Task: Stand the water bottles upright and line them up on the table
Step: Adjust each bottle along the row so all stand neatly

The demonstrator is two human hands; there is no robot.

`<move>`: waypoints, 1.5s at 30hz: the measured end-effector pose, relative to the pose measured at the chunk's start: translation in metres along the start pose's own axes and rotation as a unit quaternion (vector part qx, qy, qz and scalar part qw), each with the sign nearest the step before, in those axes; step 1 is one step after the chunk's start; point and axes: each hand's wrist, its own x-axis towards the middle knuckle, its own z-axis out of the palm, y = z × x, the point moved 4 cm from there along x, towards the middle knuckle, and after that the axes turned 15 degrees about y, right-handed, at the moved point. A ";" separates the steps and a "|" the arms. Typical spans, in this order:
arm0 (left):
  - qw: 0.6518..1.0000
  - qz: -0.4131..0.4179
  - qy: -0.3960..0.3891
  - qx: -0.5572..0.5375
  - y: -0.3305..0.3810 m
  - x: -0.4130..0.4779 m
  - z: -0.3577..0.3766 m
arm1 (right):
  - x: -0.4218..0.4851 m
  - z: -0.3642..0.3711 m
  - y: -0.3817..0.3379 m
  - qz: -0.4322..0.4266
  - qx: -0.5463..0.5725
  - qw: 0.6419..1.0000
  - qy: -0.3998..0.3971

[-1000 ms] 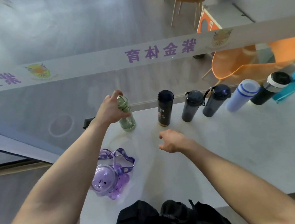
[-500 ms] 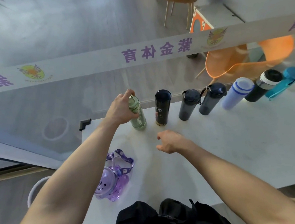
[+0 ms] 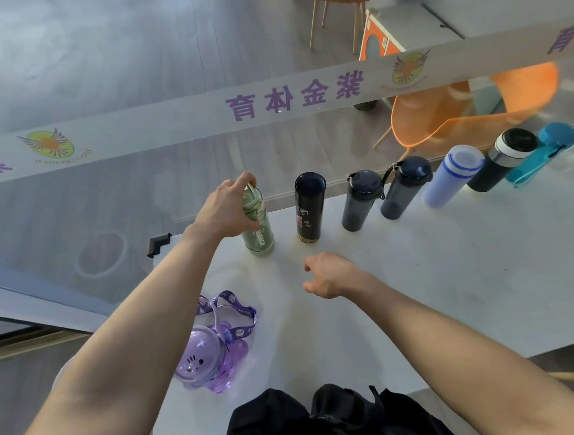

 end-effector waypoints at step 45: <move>0.976 -0.158 -0.035 0.144 -0.058 -0.218 -0.034 | -0.011 0.040 -0.070 -0.151 -0.059 0.987 -0.019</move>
